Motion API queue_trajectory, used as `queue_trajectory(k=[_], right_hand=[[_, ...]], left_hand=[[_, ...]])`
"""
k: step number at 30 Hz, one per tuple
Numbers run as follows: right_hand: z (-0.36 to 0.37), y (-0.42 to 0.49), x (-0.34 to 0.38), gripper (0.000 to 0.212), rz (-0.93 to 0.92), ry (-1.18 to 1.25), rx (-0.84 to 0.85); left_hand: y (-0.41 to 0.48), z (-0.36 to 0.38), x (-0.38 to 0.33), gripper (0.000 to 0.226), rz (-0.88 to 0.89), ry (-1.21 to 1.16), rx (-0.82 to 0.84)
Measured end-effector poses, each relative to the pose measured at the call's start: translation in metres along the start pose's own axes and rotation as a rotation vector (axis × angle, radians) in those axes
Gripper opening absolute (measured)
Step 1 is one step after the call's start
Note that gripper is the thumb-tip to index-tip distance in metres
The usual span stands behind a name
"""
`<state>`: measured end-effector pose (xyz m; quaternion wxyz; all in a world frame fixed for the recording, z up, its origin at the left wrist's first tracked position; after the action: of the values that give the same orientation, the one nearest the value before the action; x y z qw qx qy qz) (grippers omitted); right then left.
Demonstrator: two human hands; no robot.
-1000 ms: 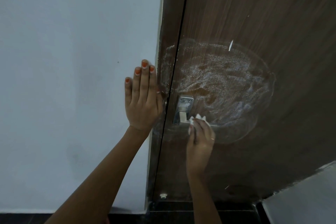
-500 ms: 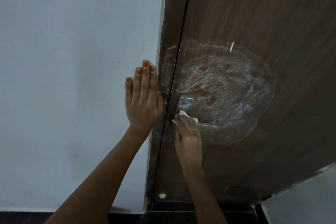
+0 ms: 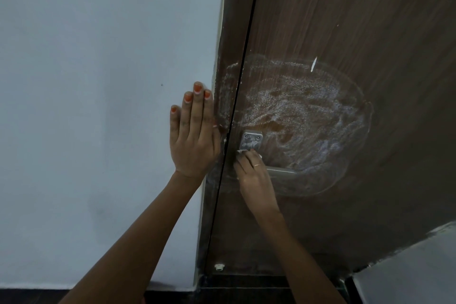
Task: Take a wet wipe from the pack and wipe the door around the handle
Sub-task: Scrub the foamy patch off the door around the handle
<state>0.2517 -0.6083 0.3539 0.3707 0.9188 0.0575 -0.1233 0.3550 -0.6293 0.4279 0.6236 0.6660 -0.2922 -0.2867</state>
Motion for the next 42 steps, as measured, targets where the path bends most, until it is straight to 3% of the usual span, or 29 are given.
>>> queue_trajectory(k=[8,10,12,18,24,27,31,34,39,42], right_hand=[[-0.003,-0.01,0.007,0.011,-0.217,-0.004,-0.023],[-0.01,-0.018,0.003,0.022,-0.211,0.021,-0.072],[-0.015,-0.023,-0.004,0.035,-0.177,0.04,-0.103],[-0.013,-0.013,-0.009,0.025,-0.001,0.099,-0.084],[-0.014,-0.013,-0.013,0.024,0.048,0.152,-0.016],[-0.016,-0.02,-0.036,0.041,0.267,0.332,0.006],[-0.034,-0.01,-0.054,0.032,0.471,0.496,-0.195],[-0.04,0.002,-0.053,0.026,0.472,0.51,-0.319],[-0.021,0.007,-0.043,0.026,0.427,0.26,-0.175],[-0.018,0.005,-0.047,0.025,0.448,0.276,-0.141]], left_hand=[[0.001,-0.001,0.0,0.052,-0.002,-0.005,-0.003],[0.001,-0.001,0.0,0.052,-0.003,-0.007,-0.005],[0.001,-0.001,-0.001,0.052,0.001,-0.009,-0.004],[0.0,0.0,0.0,0.052,-0.001,-0.006,-0.01],[-0.001,0.0,0.001,0.051,-0.006,0.0,-0.005],[-0.001,0.001,0.001,0.052,-0.01,-0.001,-0.002],[0.0,0.0,0.0,0.052,-0.009,0.0,-0.008],[0.0,0.0,0.0,0.052,-0.006,0.003,-0.002],[0.0,-0.001,0.0,0.052,-0.001,0.004,-0.004],[0.001,-0.001,-0.001,0.052,0.0,0.0,-0.002]])
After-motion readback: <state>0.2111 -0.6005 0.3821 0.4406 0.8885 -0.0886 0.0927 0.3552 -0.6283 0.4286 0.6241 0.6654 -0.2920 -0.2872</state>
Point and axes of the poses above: each hand's wrist, its own y-axis towards the middle knuckle, its own z-axis out of the palm, x = y × z, the point moved 9 cm from there along y, towards the middle knuckle, and after that the axes turned 11 degrees about -y, right-handed, at the moved point
